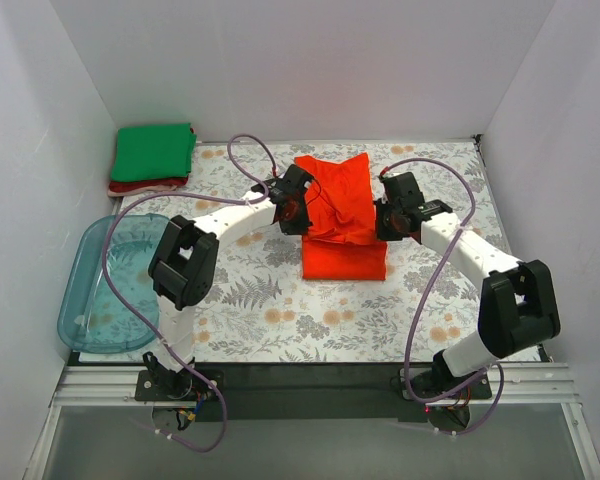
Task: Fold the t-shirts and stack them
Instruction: Fold the tshirt
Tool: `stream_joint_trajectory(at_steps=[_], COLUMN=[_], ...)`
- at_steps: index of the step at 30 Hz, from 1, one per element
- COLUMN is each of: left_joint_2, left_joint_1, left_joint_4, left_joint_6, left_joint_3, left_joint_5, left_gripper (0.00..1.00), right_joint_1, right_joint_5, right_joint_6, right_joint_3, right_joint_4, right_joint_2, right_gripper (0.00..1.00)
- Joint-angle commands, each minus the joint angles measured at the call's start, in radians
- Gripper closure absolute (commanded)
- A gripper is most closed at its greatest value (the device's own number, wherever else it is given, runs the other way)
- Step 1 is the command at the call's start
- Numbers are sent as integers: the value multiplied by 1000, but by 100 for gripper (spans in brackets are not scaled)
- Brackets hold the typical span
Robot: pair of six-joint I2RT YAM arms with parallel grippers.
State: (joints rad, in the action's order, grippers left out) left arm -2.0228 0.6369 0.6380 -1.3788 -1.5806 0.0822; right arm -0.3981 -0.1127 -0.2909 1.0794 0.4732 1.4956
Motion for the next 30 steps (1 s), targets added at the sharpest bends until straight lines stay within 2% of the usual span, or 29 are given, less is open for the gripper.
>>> stream_joint_trajectory(at_steps=[1, 9, 30], left_joint_2=[36, 16, -77], left_joint_1=[-16, -25, -28], left_joint_4=[-84, -185, -270], left_joint_6=[4, 4, 11], left_joint_3=[28, 71, 51], left_joint_5=[71, 108, 139], left_gripper=[100, 100, 100], right_joint_1=[11, 30, 79], right_joint_5=[13, 25, 24], right_joint_6=[42, 50, 42], right_joint_3=[51, 65, 14], right_joint_4=[-134, -206, -329], right_joint_2=[37, 121, 236], right_gripper=[99, 99, 99])
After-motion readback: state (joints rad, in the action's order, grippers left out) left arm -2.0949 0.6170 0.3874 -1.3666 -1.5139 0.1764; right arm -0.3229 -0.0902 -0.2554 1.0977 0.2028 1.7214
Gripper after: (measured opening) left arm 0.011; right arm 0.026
